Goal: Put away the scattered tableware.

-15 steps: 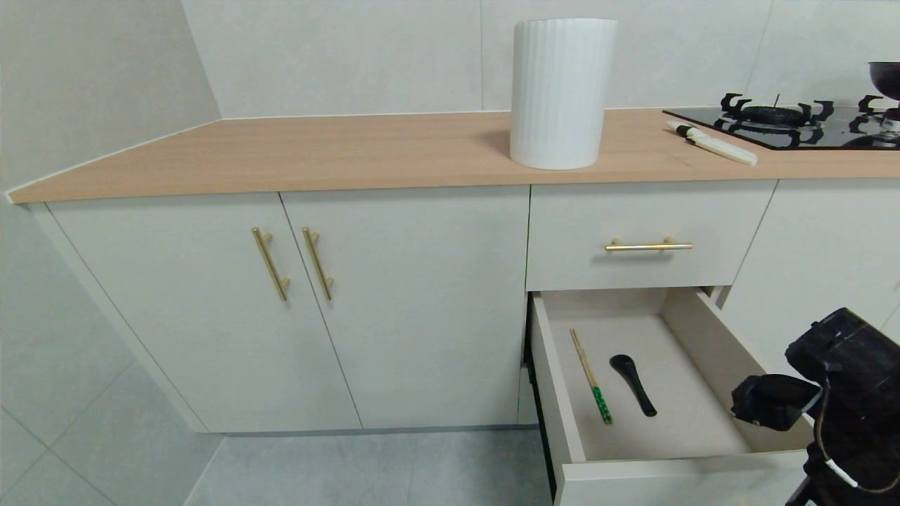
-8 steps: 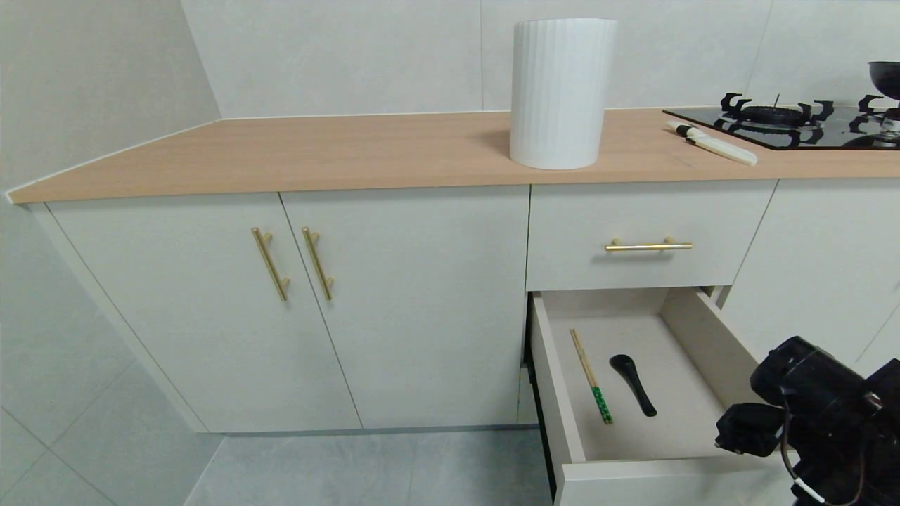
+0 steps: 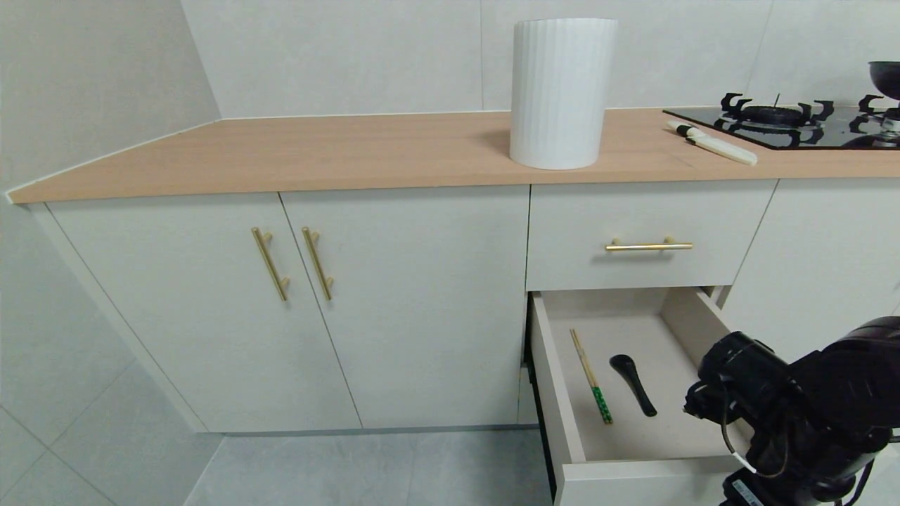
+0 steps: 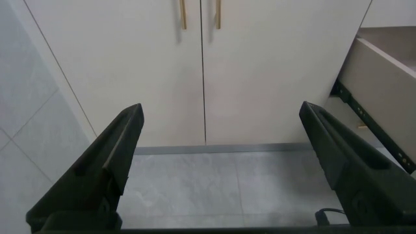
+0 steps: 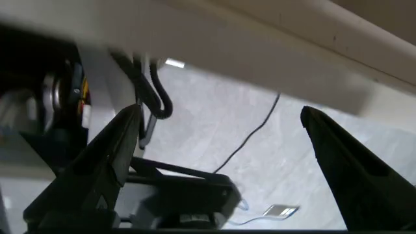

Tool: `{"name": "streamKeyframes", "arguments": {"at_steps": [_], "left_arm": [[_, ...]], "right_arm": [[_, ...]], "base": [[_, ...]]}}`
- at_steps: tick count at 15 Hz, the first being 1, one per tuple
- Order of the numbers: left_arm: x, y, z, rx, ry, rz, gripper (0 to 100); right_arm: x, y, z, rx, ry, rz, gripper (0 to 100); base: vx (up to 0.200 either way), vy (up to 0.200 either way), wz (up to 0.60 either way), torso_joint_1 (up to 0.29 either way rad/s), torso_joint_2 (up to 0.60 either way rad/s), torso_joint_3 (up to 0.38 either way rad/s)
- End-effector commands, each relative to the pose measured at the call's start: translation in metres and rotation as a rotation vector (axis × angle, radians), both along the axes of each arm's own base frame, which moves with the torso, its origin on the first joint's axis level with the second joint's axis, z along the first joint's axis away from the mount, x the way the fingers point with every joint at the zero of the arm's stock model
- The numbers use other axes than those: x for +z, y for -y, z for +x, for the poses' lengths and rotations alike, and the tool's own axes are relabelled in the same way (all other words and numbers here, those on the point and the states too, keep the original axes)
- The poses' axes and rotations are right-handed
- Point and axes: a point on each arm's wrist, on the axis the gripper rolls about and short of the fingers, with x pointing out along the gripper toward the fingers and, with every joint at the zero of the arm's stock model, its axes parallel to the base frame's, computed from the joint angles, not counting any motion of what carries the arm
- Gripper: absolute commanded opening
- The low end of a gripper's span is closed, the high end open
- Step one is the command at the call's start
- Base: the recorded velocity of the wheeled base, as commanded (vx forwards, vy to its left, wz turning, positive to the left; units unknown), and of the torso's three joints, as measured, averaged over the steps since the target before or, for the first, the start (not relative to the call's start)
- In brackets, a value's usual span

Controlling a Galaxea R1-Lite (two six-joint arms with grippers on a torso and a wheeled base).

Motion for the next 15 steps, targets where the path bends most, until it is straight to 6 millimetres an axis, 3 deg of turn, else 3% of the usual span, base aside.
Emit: {"name": "streamKeyframes", "arguments": {"at_steps": [1, 7, 12, 15], "left_arm": [[0.0, 0.0, 0.0, 0.001, -0.002, 0.0, 100], [0.0, 0.0, 0.0, 0.001, 0.0, 0.0, 100], [0.0, 0.0, 0.0, 0.001, 0.0, 0.0, 100], [0.0, 0.0, 0.0, -0.001, 0.0, 0.0, 100]], "right_arm": [[-0.002, -0.004, 0.009, -0.025, 0.002, 0.004, 100], [0.001, -0.009, 0.027, -0.071, 0.145, 0.071, 100], [0.007, -0.013, 0.059, -0.104, 0.224, 0.105, 100], [-0.001, -0.013, 0.077, -0.129, 0.319, 0.144, 100]], "base": [[0.0, 0.0, 0.0, 0.0, 0.0, 0.0], [0.0, 0.0, 0.0, 0.0, 0.0, 0.0], [0.0, 0.0, 0.0, 0.0, 0.0, 0.0], [0.0, 0.0, 0.0, 0.0, 0.0, 0.0]]}}
